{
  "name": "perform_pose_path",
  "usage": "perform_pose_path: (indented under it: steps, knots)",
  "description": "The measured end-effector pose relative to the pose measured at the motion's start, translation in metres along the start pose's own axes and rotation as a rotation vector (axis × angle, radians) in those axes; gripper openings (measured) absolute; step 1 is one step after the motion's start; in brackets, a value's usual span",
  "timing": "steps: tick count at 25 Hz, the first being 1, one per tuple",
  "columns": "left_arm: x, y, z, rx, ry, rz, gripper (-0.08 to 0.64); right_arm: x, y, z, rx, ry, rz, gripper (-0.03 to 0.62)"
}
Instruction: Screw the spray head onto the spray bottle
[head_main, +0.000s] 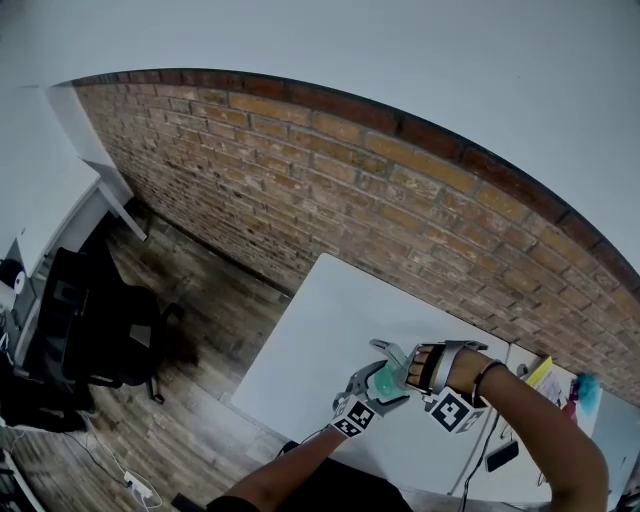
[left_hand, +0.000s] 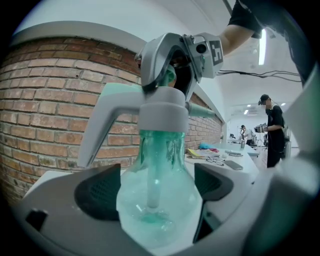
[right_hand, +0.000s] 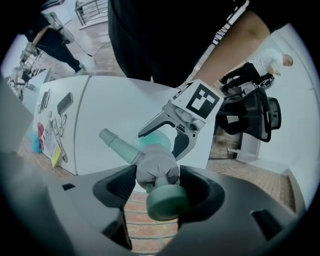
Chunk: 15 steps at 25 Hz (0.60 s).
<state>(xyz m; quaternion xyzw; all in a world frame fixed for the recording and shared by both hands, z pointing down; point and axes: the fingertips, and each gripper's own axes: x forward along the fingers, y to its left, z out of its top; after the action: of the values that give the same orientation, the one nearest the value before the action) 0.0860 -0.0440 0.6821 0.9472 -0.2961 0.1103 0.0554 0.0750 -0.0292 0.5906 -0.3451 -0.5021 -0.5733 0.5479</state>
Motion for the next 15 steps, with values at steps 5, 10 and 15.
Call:
perform_pose_path:
  steps: [5, 10, 15]
  knots:
    - [0.001, 0.000, -0.002, -0.002, 0.003, -0.002, 0.460, 0.000, 0.001, 0.003, -0.055, -0.013, 0.003, 0.282]
    - [0.001, 0.000, 0.000, -0.002, 0.001, -0.006, 0.460, 0.003, 0.003, 0.003, -0.114, 0.000, 0.059, 0.296]
    - [0.001, 0.000, -0.001, -0.003, -0.002, -0.005, 0.460, 0.008, 0.013, -0.001, -0.135, 0.013, 0.086, 0.348]
